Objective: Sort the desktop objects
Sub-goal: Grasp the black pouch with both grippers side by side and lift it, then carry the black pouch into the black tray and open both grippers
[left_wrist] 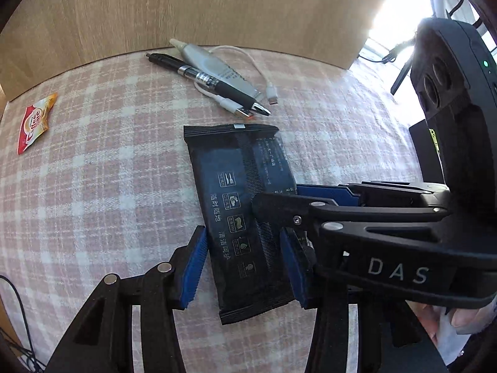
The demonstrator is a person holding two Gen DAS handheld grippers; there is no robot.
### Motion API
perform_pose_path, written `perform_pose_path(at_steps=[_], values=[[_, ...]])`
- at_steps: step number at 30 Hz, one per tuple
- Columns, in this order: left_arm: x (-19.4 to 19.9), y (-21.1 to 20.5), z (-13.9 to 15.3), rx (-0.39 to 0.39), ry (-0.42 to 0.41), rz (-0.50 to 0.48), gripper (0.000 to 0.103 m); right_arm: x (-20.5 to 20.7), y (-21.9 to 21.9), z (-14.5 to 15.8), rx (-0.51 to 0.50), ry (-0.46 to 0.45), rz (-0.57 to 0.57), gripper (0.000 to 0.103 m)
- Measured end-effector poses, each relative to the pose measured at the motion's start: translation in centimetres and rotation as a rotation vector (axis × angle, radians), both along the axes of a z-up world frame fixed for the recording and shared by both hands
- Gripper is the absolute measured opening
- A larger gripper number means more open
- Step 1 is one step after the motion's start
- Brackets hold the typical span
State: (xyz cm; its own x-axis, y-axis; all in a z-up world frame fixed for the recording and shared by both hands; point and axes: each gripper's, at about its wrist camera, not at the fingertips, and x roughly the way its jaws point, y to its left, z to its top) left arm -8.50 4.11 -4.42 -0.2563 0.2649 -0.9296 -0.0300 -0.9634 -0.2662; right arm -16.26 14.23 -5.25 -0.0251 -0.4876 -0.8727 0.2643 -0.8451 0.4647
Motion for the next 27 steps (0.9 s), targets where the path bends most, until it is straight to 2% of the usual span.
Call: perform_pose_path(at_steps=[4, 11, 20, 27], values=[[1.3, 3.3, 1.6, 0.007, 0.023, -0.035, 0.044, 1.7, 3.0, 1.1, -0.019, 0.007, -0.013, 0.029], [2.1, 11.5, 5.1, -0.001, 0.079, -0.126, 0.044, 3.6, 10.1, 5.0, -0.006, 0.092, -0.064, 0.029], [1.5, 24.1, 8.8, 0.041, 0.141, -0.256, 0.044, 4.7, 23.8, 9.8, 0.025, 0.169, -0.185, 0.029], [1.0, 35.3, 10.8, 0.073, 0.178, -0.367, 0.044, 5.9, 35.7, 12.0, 0.063, 0.202, -0.284, 0.029]])
